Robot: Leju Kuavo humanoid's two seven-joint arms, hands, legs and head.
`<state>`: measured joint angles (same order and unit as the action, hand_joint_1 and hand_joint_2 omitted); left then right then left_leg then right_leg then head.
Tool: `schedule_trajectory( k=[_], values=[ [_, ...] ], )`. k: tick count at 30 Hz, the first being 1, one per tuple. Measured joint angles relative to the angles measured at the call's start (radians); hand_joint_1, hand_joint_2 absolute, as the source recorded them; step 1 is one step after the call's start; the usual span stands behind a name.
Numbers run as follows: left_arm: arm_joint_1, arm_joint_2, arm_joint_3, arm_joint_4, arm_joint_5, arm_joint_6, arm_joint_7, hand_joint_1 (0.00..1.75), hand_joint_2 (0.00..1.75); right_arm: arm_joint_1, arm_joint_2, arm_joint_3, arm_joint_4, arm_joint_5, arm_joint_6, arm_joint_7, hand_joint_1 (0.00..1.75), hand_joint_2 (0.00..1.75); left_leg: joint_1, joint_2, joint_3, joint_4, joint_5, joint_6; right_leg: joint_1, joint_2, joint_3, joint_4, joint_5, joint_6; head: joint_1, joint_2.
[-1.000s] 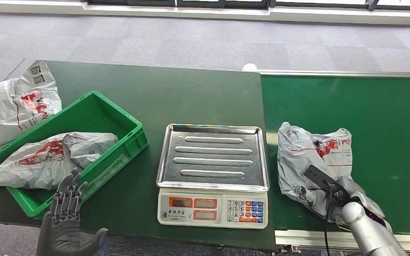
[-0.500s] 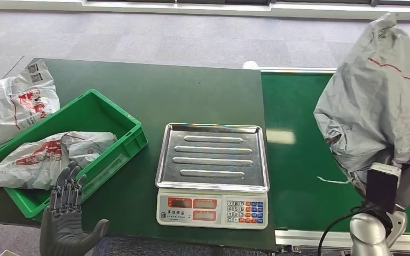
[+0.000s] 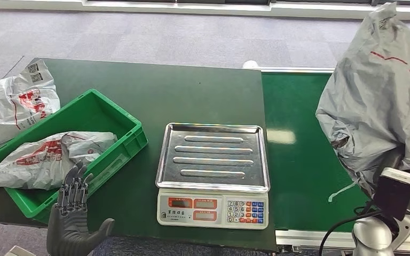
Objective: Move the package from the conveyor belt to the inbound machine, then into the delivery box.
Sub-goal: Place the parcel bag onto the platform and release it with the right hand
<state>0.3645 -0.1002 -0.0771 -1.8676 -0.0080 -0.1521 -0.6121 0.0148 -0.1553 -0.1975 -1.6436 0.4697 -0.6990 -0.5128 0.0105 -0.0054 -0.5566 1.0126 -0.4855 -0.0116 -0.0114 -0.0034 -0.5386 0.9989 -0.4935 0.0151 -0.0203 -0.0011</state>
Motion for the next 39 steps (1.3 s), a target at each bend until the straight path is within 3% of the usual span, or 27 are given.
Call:
schedule_trajectory(
  k=[4, 6, 8, 10, 12, 15, 19, 27, 28, 32, 39],
  values=[
    [-0.008, 0.010, -0.001, 0.004, 0.014, 0.016, -0.011, 0.00, 1.75, -0.020, -0.016, 0.040, -0.002, -0.008, 0.081, 0.026, 1.75, 1.75, 0.000, 0.001, -0.007, -0.001, 0.000, 0.000, 0.000, 0.001, 0.000, 0.001, 0.000, 0.000, 0.000, 0.000],
    [-0.025, 0.021, -0.001, 0.010, 0.021, 0.021, -0.021, 0.00, 1.75, -0.081, -0.039, 0.127, 0.008, 0.064, 0.231, 0.097, 1.75, 1.75, 0.000, 0.006, -0.010, -0.001, -0.001, -0.001, 0.000, 0.005, -0.003, 0.002, 0.001, -0.002, 0.000, 0.000],
    [-0.051, 0.032, -0.001, 0.021, 0.018, 0.019, -0.033, 0.00, 1.75, -0.187, -0.051, 0.265, 0.045, 0.186, 0.448, 0.204, 1.75, 1.75, -0.001, 0.013, -0.010, -0.001, 0.001, -0.003, 0.001, 0.011, -0.006, 0.003, 0.004, -0.004, 0.000, 0.000],
    [-0.070, 0.041, -0.001, 0.030, 0.000, 0.019, -0.043, 0.00, 1.75, -0.301, -0.034, 0.418, 0.111, 0.293, 0.633, 0.303, 1.75, 1.75, 0.000, 0.015, -0.007, -0.001, 0.004, -0.005, 0.003, 0.013, -0.008, 0.003, 0.007, -0.006, 0.000, 0.000],
    [-0.072, 0.047, -0.002, 0.033, -0.022, 0.028, -0.050, 0.00, 1.75, -0.386, 0.005, 0.559, 0.192, 0.360, 0.716, 0.367, 1.75, 1.75, 0.001, 0.012, -0.004, -0.001, 0.008, -0.007, 0.004, 0.011, -0.010, 0.004, 0.008, -0.007, 0.000, 0.000],
    [-0.063, 0.050, 0.007, 0.021, -0.032, 0.038, -0.037, 0.00, 1.75, -0.452, 0.074, 0.710, 0.306, 0.392, 0.739, 0.393, 1.75, 1.75, 0.003, 0.002, -0.007, -0.002, 0.011, -0.009, 0.006, 0.002, -0.011, 0.005, 0.008, -0.009, 0.000, 0.000],
    [-0.055, 0.042, 0.055, 0.003, -0.022, 0.032, -0.015, 0.00, 1.75, -0.493, 0.148, 0.840, 0.435, 0.390, 0.743, 0.379, 1.75, 1.75, 0.003, 0.001, -0.009, -0.003, 0.011, -0.010, 0.006, 0.001, -0.013, 0.006, 0.007, -0.011, 0.000, 0.000],
    [-0.030, 0.014, 0.114, -0.020, -0.023, 0.004, -0.010, 0.00, 1.75, -0.574, 0.227, 0.939, 0.575, 0.359, 0.783, 0.367, 1.75, 1.75, 0.003, 0.001, -0.009, -0.003, 0.010, -0.010, 0.006, 0.002, -0.013, 0.005, 0.007, -0.011, 0.000, 0.000],
    [-0.027, 0.011, 0.117, -0.020, -0.024, -0.003, -0.010, 0.00, 1.75, -0.584, 0.233, 0.945, 0.585, 0.356, 0.788, 0.368, 1.68, 1.75, 0.003, 0.001, -0.009, -0.003, 0.011, -0.010, 0.006, 0.002, -0.013, 0.005, 0.007, -0.011, 0.000, 0.000],
    [-0.023, 0.004, 0.126, -0.020, -0.027, -0.036, -0.010, 0.00, 1.75, -0.619, 0.247, 0.965, 0.630, 0.347, 0.807, 0.381, 0.03, 1.75, 0.003, 0.001, -0.009, -0.003, 0.011, -0.010, 0.006, 0.001, -0.013, 0.005, 0.007, -0.011, 0.000, 0.000],
    [-0.019, -0.014, 0.140, -0.021, -0.034, -0.046, -0.005, 0.00, 1.75, -0.658, 0.258, 0.993, 0.692, 0.337, 0.808, 0.378, 0.00, 1.75, 0.003, 0.001, -0.009, -0.003, 0.011, -0.010, 0.006, 0.001, -0.013, 0.005, 0.007, -0.011, 0.000, 0.000]
  ],
)
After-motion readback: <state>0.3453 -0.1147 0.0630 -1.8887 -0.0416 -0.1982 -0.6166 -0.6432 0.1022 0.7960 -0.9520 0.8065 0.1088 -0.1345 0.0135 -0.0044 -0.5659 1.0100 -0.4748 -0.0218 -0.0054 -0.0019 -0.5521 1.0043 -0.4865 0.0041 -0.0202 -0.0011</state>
